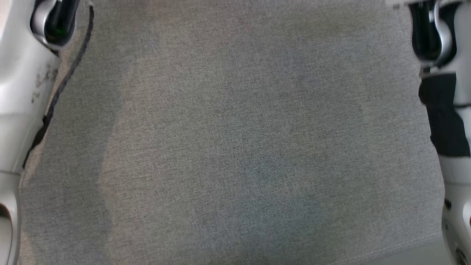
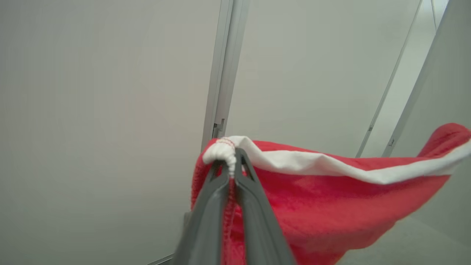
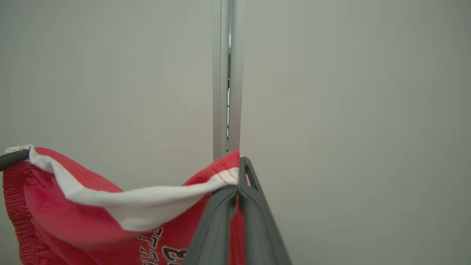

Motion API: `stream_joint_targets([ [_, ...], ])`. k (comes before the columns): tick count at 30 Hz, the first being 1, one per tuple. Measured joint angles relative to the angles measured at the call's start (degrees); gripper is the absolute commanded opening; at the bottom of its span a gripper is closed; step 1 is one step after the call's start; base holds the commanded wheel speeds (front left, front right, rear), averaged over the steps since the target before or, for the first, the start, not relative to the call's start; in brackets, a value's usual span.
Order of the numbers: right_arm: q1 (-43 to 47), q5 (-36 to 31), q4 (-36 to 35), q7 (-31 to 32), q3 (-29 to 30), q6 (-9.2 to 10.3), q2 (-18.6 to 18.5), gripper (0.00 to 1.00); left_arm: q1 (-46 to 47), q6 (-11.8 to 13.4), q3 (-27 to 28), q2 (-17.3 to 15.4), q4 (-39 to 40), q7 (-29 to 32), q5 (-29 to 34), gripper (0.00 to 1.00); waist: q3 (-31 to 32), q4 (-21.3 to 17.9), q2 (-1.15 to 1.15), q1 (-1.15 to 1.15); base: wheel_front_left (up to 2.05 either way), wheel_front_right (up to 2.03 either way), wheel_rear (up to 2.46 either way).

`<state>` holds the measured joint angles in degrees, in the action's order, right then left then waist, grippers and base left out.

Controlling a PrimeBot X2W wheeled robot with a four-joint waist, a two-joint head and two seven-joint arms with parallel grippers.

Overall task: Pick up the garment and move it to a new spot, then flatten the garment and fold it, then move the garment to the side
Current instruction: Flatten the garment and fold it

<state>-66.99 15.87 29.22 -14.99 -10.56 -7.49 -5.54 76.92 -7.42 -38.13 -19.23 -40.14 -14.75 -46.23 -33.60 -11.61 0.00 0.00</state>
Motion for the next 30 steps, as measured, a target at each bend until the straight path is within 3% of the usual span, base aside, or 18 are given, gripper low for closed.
stream_joint_targets([
  [2,5.5,1.4,-3.9,0.0,0.0,0.0,-1.3,0.0,-4.1,0.0,0.6,-1.4,4.7,-0.2,-3.2,0.0,1.2,0.3,0.0,0.0,0.0,0.0,0.0],
  [8,19.2,3.5,-11.8,0.0,2.1,0.0,-3.7,0.0,-18.5,0.0,3.9,-3.1,16.2,-0.3,-3.2,0.0,4.2,1.6,0.0,0.0,0.0,0.0,0.0],
  [17,42.1,3.5,-22.3,0.0,9.5,0.0,-2.4,0.0,-43.8,0.0,10.8,1.4,28.6,-0.3,4.9,0.0,10.5,3.9,0.0,0.0,0.0,0.0,0.0],
  [30,65.7,-0.4,-30.5,0.0,14.9,0.0,1.5,0.0,-71.4,0.0,14.8,9.5,36.6,-0.3,13.2,0.0,21.9,4.9,0.0,0.0,0.0,0.0,0.0],
])
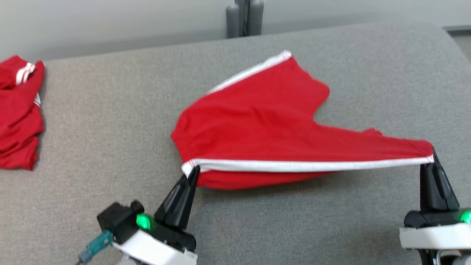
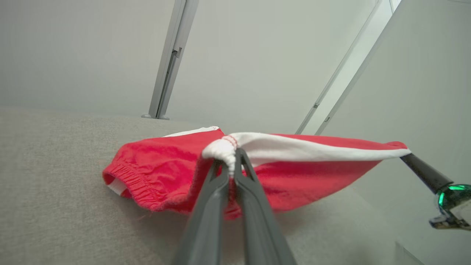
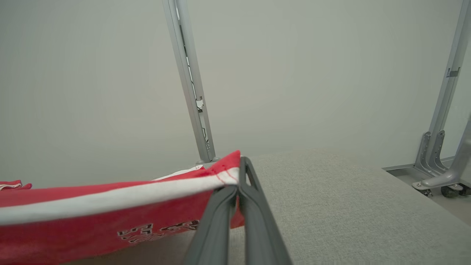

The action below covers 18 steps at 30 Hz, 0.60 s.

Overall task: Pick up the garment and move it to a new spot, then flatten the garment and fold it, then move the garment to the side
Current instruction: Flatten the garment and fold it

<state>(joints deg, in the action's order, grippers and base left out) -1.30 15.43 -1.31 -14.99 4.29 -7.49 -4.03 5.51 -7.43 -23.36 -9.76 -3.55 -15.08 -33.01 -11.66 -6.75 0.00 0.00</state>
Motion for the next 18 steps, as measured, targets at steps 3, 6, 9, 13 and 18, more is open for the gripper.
stream_joint_targets([
  [3,2.7,-1.2,-1.6,0.0,0.4,0.0,0.3,0.0,-3.9,0.0,1.0,0.9,1.9,0.0,0.6,0.0,2.3,-0.2,0.0,0.0,0.0,0.0,0.0],
  [6,4.9,-1.5,-3.1,0.0,0.8,0.0,0.6,0.0,-7.0,0.0,1.6,1.4,4.0,0.0,1.0,0.0,4.0,-0.6,0.0,0.0,0.0,0.0,0.0],
  [9,6.9,-2.0,-4.8,0.4,1.3,0.0,0.8,0.0,-9.7,0.0,1.9,1.5,5.8,0.0,1.4,0.0,4.9,-0.8,0.0,0.0,0.0,0.0,0.0],
  [13,8.1,-2.5,-5.4,1.5,1.8,0.0,1.0,0.0,-11.4,0.0,2.0,1.5,6.1,0.0,1.3,0.0,4.9,-0.3,0.0,0.0,0.0,0.0,0.0],
  [18,6.8,-3.5,-4.1,1.5,1.6,0.0,1.0,0.0,-10.8,0.0,1.3,2.2,4.4,0.0,0.7,0.0,4.2,0.9,0.0,0.0,0.0,0.0,0.0],
])
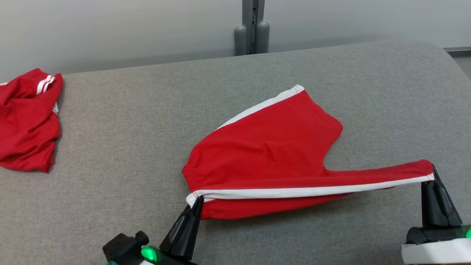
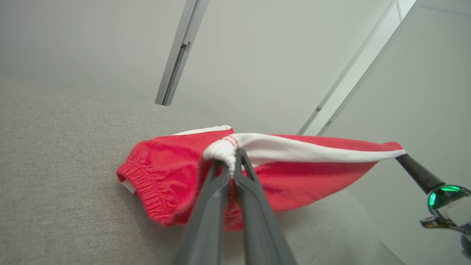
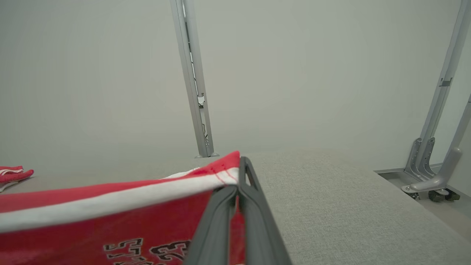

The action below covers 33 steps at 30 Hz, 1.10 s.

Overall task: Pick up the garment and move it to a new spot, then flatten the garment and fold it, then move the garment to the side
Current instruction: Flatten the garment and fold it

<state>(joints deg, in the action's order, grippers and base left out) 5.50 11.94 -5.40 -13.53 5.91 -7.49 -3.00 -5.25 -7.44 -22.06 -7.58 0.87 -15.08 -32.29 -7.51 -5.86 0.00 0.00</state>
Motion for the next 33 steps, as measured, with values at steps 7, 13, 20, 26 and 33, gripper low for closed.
stream_joint_targets([
  [7,-7.7,-2.1,7.0,0.6,0.6,-0.01,-1.6,0.0,6.5,0.0,-0.4,2.4,-8.0,0.2,-2.7,0.0,-2.4,2.9,0.0,0.0,0.0,0.0,0.0],
  [13,-16.9,-4.9,14.2,1.9,-1.0,-0.01,-5.6,0.0,15.7,0.3,-1.2,4.2,-16.4,0.5,-4.4,0.0,-5.5,5.7,0.0,0.0,0.0,0.0,0.0],
  [20,-27.9,-4.7,23.4,4.7,-5.4,-0.02,-10.3,0.0,25.9,2.3,-3.5,4.8,-25.8,2.7,-7.5,0.0,-9.2,8.5,0.0,0.0,0.0,0.0,0.0],
  [26,-36.3,-2.2,32.3,6.5,-10.5,-0.01,-13.6,0.0,33.1,4.7,-7.5,4.8,-31.2,3.3,-10.7,0.0,-11.8,10.6,0.0,0.0,0.0,0.0,0.0],
  [33,-46.1,1.0,42.6,8.0,-17.1,-0.01,-16.0,0.0,38.6,6.8,-12.6,4.9,-34.3,2.2,-14.7,0.0,-14.3,12.2,0.0,0.0,0.0,0.0,0.0],
])
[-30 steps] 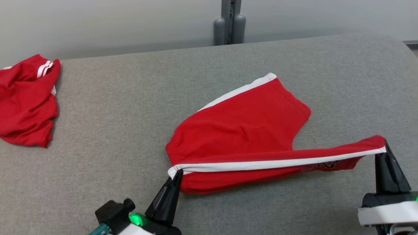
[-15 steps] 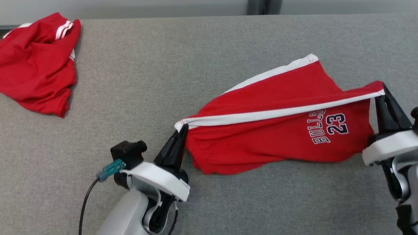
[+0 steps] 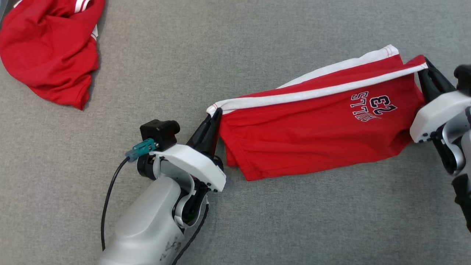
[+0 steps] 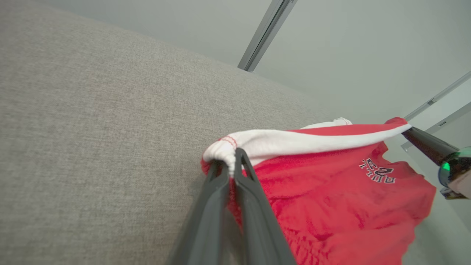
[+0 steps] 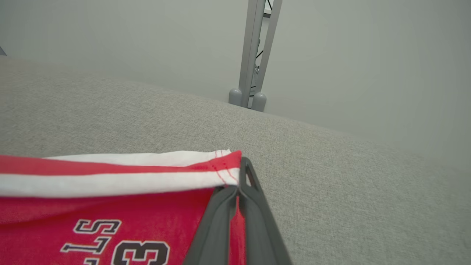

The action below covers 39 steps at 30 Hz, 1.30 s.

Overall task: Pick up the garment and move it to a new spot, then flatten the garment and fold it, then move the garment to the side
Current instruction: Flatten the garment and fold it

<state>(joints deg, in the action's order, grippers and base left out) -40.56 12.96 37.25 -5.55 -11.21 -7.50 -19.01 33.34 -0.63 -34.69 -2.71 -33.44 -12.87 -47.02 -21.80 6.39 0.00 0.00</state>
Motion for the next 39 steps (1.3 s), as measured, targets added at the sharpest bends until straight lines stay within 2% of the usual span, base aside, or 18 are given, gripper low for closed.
stream_joint_targets([
  [7,-7.3,4.0,9.1,0.1,-7.0,0.0,-1.0,0.0,2.9,1.8,-4.0,0.0,-2.0,-1.3,-3.1,0.0,-0.6,0.8,0.0,0.0,0.0,0.0,0.0],
  [8,-8.2,4.5,10.3,0.2,-7.9,0.0,-1.2,0.09,3.2,2.0,-4.5,0.0,-2.3,-1.4,-3.4,0.0,-0.5,0.9,0.0,0.0,0.0,0.0,0.0],
  [9,-9.1,4.9,11.5,0.3,-8.8,0.0,-1.2,0.33,3.5,2.1,-5.0,0.0,-2.5,-1.5,-3.8,0.0,-0.5,0.9,0.0,0.0,0.0,0.0,0.0],
  [10,-9.8,5.4,12.6,0.3,-9.6,0.0,-1.2,0.49,3.6,2.1,-5.4,0.0,-2.5,-1.6,-4.1,0.16,-0.5,1.0,0.0,0.0,0.0,0.0,0.0],
  [11,-11.4,6.3,14.7,0.3,-11.1,0.0,-1.2,0.95,3.6,2.3,-6.2,0.0,-2.5,-1.9,-4.7,0.42,-0.5,1.1,0.0,0.0,0.0,0.0,0.0],
  [12,-12.2,6.7,15.6,0.3,-11.8,0.0,-1.3,1.0,3.7,2.5,-6.4,0.0,-2.4,-1.9,-5.0,1.0,-0.5,1.1,0.0,0.0,0.0,0.0,0.0],
  [18,-15.5,9.4,19.9,-0.5,-14.9,0.0,-1.3,1.0,3.4,3.1,-6.7,0.0,-0.7,-2.1,-4.4,1.0,-0.4,1.7,0.0,0.0,0.0,0.0,0.0],
  [30,-16.9,14.8,22.3,-6.1,-19.0,0.01,-1.9,1.0,-2.7,3.5,-0.1,-0.4,5.9,-2.1,6.9,1.0,1.2,1.3,0.0,0.0,0.0,0.0,0.0],
  [39,-13.3,19.3,22.6,-8.1,-19.6,0.01,-2.2,1.0,-8.1,3.6,5.0,-1.7,10.2,-2.2,13.3,1.0,4.6,-0.3,0.0,0.0,0.0,0.0,0.0],
])
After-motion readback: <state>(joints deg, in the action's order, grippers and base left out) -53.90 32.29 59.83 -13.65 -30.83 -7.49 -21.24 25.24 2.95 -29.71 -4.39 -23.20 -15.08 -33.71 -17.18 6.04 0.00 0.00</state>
